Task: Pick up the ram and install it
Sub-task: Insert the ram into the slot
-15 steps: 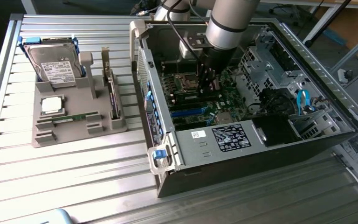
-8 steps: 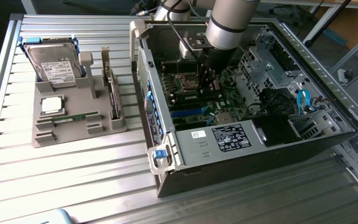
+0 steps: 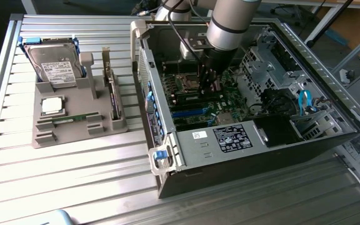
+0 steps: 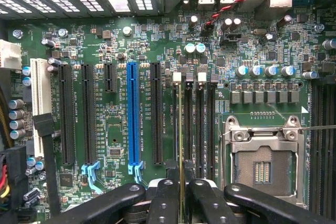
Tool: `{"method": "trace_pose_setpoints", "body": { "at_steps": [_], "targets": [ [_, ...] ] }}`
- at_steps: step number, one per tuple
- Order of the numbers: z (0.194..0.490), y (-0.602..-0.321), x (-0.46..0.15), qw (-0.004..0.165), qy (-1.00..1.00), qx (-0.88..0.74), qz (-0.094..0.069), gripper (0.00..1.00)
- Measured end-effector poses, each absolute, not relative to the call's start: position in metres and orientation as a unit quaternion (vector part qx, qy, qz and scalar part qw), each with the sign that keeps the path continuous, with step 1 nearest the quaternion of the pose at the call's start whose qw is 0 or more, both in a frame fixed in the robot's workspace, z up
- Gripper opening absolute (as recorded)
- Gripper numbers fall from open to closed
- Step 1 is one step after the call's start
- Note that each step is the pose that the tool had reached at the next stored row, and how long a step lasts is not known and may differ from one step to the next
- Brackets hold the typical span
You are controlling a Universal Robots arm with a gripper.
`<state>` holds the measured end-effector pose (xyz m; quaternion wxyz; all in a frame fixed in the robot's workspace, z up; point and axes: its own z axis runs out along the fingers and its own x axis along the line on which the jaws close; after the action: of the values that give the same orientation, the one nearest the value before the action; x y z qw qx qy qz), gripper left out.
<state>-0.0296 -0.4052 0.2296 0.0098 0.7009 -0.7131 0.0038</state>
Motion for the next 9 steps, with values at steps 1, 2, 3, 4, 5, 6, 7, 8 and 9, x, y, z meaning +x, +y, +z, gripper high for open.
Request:
{"method": "trace_pose_setpoints", "body": {
  "at_steps": [1, 2, 3, 4, 5, 6, 7, 8, 9],
  "targets": [
    [0.2294, -0.4052, -0.0296, 0.010, -0.713, 0.701, 0.004, 0.14],
    [0.2293, -0.4052, -0.0296, 0.010, -0.713, 0.701, 0.004, 0.14],
    [0.2292, -0.4052, -0.0296, 0.010, -0.713, 0.701, 0.004, 0.14],
    [0.2292, -0.4052, -0.0296, 0.010, -0.713, 0.701, 0.004, 0.14],
    [0.2292, -0.4052, -0.0296, 0.010, -0.713, 0.701, 0.004, 0.14],
    [0.2292, -0.4052, -0.0296, 0.010, -0.713, 0.701, 0.004, 0.14],
    [0.2292, -0.4052, -0.0296, 0.010, -0.713, 0.701, 0.004, 0.14],
    [0.2291, -0.4052, -0.0296, 0.010, -0.713, 0.701, 0.004, 0.14],
    [0.2292, -0.4052, -0.0296, 0.010, -0.713, 0.701, 0.004, 0.15]
  ]
}}
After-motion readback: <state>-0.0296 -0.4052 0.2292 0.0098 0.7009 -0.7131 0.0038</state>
